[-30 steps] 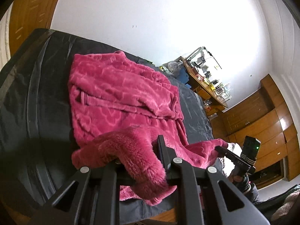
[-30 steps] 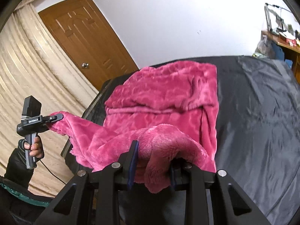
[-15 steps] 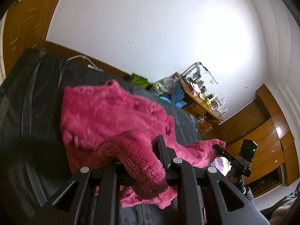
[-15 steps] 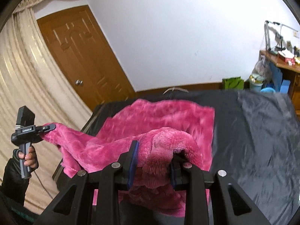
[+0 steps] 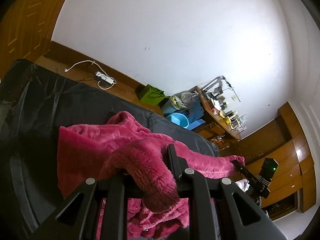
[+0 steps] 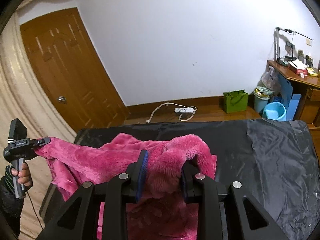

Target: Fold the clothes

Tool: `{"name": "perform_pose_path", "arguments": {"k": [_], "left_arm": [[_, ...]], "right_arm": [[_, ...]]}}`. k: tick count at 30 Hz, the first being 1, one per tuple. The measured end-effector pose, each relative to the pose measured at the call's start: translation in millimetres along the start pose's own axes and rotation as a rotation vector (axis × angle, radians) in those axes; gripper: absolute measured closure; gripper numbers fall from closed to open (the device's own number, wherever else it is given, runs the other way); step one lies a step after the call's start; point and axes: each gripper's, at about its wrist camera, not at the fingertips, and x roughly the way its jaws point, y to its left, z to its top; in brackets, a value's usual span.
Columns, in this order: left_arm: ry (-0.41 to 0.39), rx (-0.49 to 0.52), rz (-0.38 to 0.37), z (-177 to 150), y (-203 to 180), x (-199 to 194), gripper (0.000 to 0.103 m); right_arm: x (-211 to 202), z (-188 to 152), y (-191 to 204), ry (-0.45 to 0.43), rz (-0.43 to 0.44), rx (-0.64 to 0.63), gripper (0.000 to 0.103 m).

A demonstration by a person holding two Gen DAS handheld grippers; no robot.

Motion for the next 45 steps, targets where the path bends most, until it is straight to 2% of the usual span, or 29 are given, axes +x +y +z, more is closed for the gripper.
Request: {"name": "perform_pose_path", "arguments": {"k": [6, 8, 9, 10, 11, 13, 15, 17, 21, 25, 30, 33, 36, 39, 42, 45], "left_arm": [[0.085, -0.056, 0.070, 15, 28, 66, 0.082], [0.127, -0.086, 0.104, 16, 40, 91, 0.080], [0.143, -0.098, 0.117, 16, 46, 100, 0.076], [0.158, -0.108, 0.126, 16, 51, 109, 0.069], [0.170, -0.117, 0.132, 15, 56, 116, 0.065], [0.177, -0.140, 0.138, 15, 65, 124, 0.047], [0.170, -0.180, 0.118, 16, 72, 125, 0.036], [0.163, -0.223, 0.079, 17, 77, 122, 0.030], [0.146, -0.230, 0.062, 16, 78, 105, 0.027], [0.113, -0.230, 0.041, 14, 81, 78, 0.025], [0.088, -0.243, 0.036, 5, 90, 50, 0.025], [0.117, -0.224, 0.040, -7, 87, 44, 0.024], [0.150, -0.188, 0.026, -18, 77, 43, 0.024], [0.180, -0.154, 0.005, -28, 67, 46, 0.024], [0.214, -0.151, -0.010, -37, 64, 53, 0.024], [0.249, -0.156, -0.032, -45, 62, 61, 0.024]], "right_arm": [[58, 0, -28, 0.094, -0.046, 0.094, 0.071], [77, -5, -37, 0.141, -0.053, 0.117, 0.056], [85, -7, -40, 0.158, -0.055, 0.127, 0.037], [92, -10, -44, 0.175, -0.058, 0.137, 0.024], [96, -12, -47, 0.184, -0.058, 0.149, 0.023], [99, -16, -53, 0.189, -0.047, 0.178, 0.023], [94, -19, -56, 0.189, -0.036, 0.198, 0.023], [87, -23, -55, 0.189, -0.022, 0.203, 0.023], [72, -33, -30, 0.204, 0.047, 0.131, 0.023], [69, -62, 18, 0.289, 0.106, -0.050, 0.023], [86, -118, 79, 0.472, 0.087, -0.386, 0.023], [97, -131, 96, 0.501, 0.087, -0.435, 0.023], [108, -125, 102, 0.487, 0.104, -0.407, 0.023], [121, -109, 107, 0.436, 0.103, -0.392, 0.023], [136, -77, 105, 0.353, 0.082, -0.350, 0.023], [144, -41, 94, 0.247, 0.074, -0.227, 0.023]]}}
